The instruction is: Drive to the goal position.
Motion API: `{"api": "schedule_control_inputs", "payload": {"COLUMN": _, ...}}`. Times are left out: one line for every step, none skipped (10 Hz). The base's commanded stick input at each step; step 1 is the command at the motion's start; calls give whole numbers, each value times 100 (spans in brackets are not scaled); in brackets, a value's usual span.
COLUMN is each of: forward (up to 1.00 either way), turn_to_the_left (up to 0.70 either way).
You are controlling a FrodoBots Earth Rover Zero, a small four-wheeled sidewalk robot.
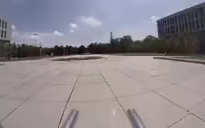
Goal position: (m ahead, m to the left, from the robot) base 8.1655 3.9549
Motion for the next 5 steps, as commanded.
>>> {"api": "schedule_control_inputs", "payload": {"forward": 70, "turn_to_the_left": 0}}
{"api": "schedule_control_inputs", "payload": {"forward": 70, "turn_to_the_left": 0}}
{"api": "schedule_control_inputs", "payload": {"forward": 70, "turn_to_the_left": 0}}
{"api": "schedule_control_inputs", "payload": {"forward": 70, "turn_to_the_left": 0}}
{"api": "schedule_control_inputs", "payload": {"forward": 70, "turn_to_the_left": 1}}
